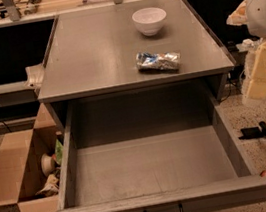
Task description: Place redbull can into top drawer
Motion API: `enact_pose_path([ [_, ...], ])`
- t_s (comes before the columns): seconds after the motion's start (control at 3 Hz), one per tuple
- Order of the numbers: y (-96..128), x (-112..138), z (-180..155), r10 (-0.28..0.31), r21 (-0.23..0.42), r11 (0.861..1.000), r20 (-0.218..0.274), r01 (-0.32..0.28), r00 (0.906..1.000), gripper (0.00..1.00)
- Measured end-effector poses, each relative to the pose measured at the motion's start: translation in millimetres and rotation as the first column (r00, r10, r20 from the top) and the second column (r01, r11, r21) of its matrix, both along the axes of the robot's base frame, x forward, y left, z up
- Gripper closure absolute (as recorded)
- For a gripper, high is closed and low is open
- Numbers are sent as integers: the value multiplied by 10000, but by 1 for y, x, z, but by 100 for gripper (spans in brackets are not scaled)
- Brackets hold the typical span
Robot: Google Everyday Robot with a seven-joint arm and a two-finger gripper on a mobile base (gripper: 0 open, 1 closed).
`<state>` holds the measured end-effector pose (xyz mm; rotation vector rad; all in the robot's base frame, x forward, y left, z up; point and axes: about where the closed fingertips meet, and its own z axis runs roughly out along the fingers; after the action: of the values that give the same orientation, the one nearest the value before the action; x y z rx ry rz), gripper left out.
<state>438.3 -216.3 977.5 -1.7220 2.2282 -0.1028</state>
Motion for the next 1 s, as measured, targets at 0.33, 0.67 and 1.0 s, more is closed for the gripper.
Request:
enact_pose_path([
  [0.33, 0, 0, 0, 0, 0, 10000, 0, 0, 10000, 0],
  [0.67, 2, 21, -9, 59, 392, 9992, 150, -65, 9999, 0],
  [1.0, 11, 62, -35, 178, 1186, 9927, 378, -222, 9991, 0],
])
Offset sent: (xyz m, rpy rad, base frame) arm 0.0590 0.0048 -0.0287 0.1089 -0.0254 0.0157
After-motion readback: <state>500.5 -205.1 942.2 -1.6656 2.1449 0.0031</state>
